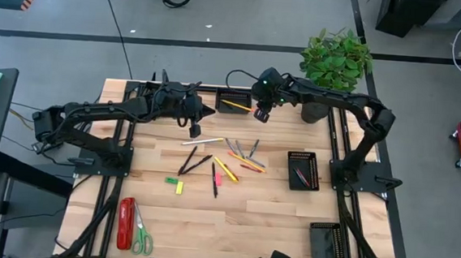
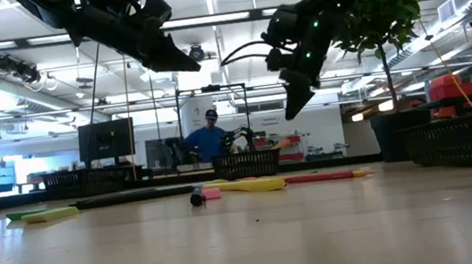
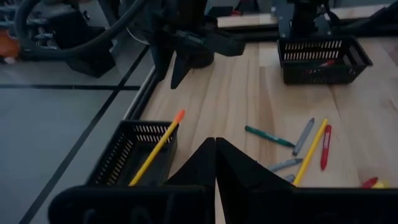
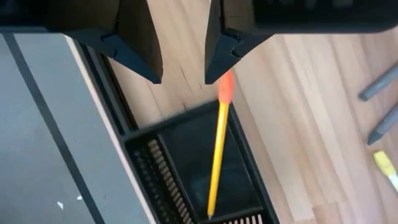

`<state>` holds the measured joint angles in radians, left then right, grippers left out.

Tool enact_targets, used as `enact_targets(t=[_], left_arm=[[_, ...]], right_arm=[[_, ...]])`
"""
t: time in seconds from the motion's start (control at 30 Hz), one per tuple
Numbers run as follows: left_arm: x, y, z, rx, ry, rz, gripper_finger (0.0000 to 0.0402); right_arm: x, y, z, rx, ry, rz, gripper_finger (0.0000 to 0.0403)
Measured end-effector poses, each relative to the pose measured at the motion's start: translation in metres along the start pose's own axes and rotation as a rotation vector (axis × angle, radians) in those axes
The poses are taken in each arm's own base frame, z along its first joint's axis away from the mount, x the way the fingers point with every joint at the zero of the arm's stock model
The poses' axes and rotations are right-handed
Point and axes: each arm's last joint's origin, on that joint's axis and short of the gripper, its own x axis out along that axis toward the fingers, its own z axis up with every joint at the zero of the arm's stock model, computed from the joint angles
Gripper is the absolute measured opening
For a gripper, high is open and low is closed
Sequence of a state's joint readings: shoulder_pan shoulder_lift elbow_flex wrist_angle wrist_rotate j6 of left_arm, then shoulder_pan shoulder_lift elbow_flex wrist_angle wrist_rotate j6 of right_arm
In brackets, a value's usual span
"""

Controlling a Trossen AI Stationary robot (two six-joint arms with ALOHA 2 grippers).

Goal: Sort crayons/erasers/pens/pencils in bins
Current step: Put the red crayon into the middle right black bin

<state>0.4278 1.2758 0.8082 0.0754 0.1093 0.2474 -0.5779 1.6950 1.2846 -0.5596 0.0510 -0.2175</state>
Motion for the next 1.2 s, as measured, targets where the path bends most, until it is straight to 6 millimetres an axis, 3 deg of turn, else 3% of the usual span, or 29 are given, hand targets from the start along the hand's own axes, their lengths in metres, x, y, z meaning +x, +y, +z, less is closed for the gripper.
enact_targets(t=[0.2,0.33,0.53,0.87,1.2], left_arm=[[0.0,0.001,0.002,0.034,-0.025,0.01,0.0024],[-0.002,0.004,0.007,0.107,-0.059,0.054,0.0015],[-0.01,0.004,0.019,0.052,-0.158,0.077,0.001],[-0.011,-0.006,0.022,0.078,-0.165,0.038,0.0011],[-0.004,-0.017,0.02,0.117,-0.157,-0.003,0.002]], right_arm=[[-0.023,0.013,-0.007,0.116,0.058,0.147,0.0127],[-0.02,0.046,-0.01,0.099,0.139,0.26,0.0126],[-0.014,0.101,-0.02,0.038,0.155,0.274,0.0126],[-0.01,0.162,-0.059,0.095,0.219,0.206,0.0126],[0.01,0.182,-0.088,0.191,0.04,0.103,0.0126]])
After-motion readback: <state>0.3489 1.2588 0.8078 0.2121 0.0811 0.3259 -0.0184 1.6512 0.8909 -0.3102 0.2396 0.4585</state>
